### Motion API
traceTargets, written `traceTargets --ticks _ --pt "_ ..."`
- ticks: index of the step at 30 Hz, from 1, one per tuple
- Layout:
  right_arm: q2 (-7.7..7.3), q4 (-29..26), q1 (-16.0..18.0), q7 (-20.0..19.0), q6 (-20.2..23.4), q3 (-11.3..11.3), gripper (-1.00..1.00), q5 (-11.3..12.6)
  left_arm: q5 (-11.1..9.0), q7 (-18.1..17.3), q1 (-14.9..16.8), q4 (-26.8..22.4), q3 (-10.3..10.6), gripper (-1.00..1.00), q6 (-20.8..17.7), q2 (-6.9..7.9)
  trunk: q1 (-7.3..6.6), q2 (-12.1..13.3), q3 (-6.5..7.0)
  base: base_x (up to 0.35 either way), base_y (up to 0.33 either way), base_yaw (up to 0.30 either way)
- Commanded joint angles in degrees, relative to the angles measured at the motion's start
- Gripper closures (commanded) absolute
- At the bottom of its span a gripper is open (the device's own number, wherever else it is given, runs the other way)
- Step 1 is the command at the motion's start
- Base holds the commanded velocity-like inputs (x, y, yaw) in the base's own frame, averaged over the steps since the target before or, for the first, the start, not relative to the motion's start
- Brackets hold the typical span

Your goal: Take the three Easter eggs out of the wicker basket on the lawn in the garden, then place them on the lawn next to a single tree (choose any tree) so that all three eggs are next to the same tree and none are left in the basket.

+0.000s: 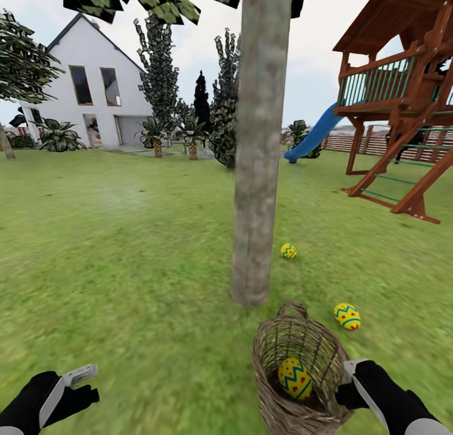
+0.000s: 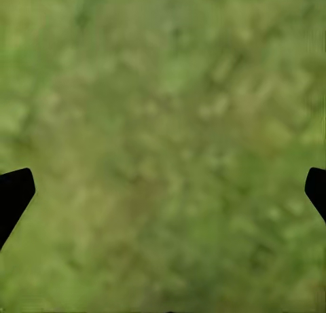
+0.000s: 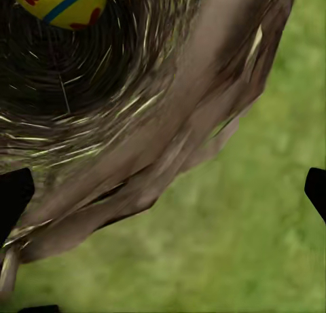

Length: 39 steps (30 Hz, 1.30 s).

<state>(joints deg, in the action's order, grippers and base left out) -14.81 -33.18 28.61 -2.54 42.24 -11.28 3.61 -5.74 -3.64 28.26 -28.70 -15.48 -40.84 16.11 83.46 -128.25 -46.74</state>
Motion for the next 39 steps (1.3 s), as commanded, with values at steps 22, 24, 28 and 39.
traceTargets --ticks 22,24,28,39 --pt "-0.66 -0.1 0.0 0.1 0.4 -0.3 -1.0 0.5 -0.3 0.3 0.0 0.0 -0.1 -1.0 -0.3 -0.19 0.02 0.0 -0.06 0.3 0.107 0.0" --pt "-0.66 -0.1 0.0 0.1 0.4 -0.3 -1.0 0.5 -0.3 0.3 0.0 0.0 -0.1 -1.0 -0.3 -0.15 0.02 0.0 -0.06 0.334 0.0 0.0" --pt "-0.59 0.0 0.0 0.1 0.4 -0.4 -1.0 0.5 -0.4 0.2 0.0 -0.1 -0.2 -1.0 -0.2 -0.12 0.02 0.0 -0.06 0.143 0.0 0.0" --pt "-0.57 0.0 0.0 0.1 0.4 -0.4 -1.0 0.3 -0.4 0.1 0.0 -0.1 -0.2 -1.0 -0.3 -0.11 0.02 0.0 -0.06 -0.023 0.157 0.0"
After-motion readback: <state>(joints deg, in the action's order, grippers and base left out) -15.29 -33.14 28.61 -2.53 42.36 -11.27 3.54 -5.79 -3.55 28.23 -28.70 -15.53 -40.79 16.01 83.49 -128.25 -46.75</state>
